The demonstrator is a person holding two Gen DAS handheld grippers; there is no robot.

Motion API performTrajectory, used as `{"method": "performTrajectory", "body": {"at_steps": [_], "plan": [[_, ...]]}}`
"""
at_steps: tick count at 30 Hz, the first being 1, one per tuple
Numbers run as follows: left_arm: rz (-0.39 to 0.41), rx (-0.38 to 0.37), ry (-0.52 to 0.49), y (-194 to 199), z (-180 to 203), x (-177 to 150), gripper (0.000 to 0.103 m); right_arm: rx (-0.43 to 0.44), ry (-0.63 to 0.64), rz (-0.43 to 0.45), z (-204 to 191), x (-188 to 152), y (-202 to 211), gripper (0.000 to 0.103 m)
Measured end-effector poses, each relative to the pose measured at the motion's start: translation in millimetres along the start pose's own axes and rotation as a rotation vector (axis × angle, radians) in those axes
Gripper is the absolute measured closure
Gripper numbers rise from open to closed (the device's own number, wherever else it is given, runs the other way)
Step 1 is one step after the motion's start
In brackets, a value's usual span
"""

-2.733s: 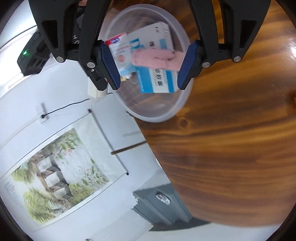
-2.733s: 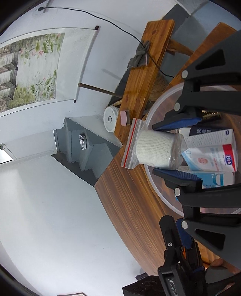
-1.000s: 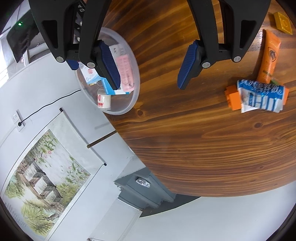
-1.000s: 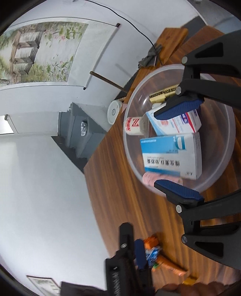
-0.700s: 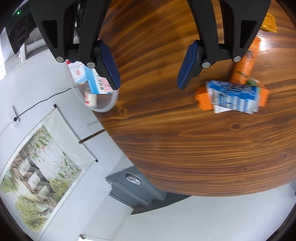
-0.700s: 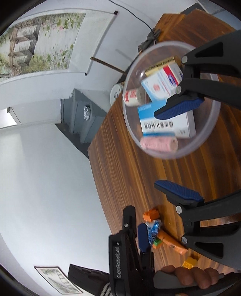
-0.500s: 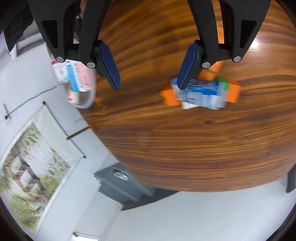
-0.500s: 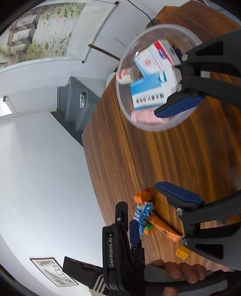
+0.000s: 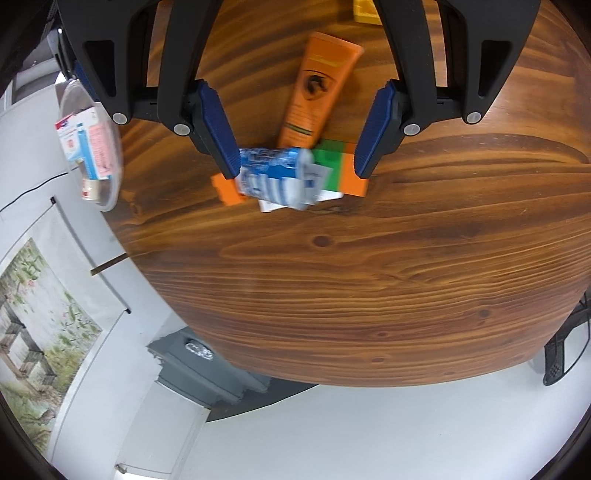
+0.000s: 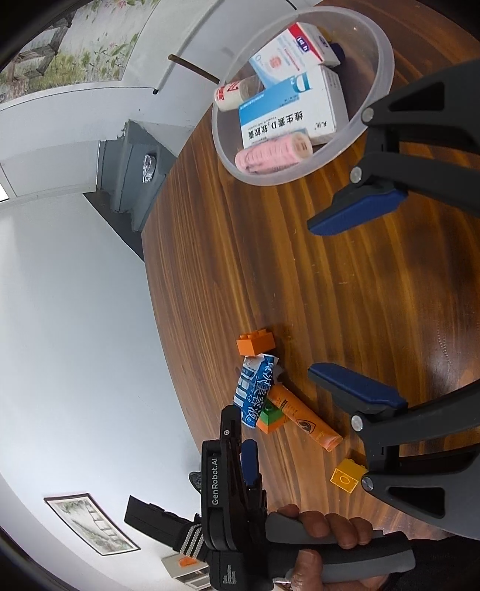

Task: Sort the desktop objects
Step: 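Move both grippers back to the remaining pile, then grasp the orange-green block with the left gripper while the right grasps the blue wrapper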

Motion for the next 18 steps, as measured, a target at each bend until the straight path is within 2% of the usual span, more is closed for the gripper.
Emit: {"method": "performTrajectory", "body": {"at_steps": [4, 10, 18], "plan": [[-0.01, 0.028, -0.003, -5.5, -16.8, 4.9, 0.035, 0.025, -0.01, -0.012, -3.3, -1.4, -5.5, 0.028], [-0.01, 0.059, -0.087, -9.8, -30.9, 8.4, 0.035, 0.054, -0.012, -0.039, -10.0, -2.9, -16.2, 0.028], [-0.027, 0.079, -0.155, -20.5, -31.6, 1.9, 0.035, 0.077, 0.0, -0.058, -21.5, 2.0, -29.1, 0.028]]}}
Point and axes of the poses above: each gripper's, at about its wrist camera, not at the fingertips, and y roughly against the way its jaws point, z to its right, x to its top, the point moved 9 cm from there along -y, roughly the way its jaws point, and after that the axes turned 15 degrees about y, right-handed, at the moved point
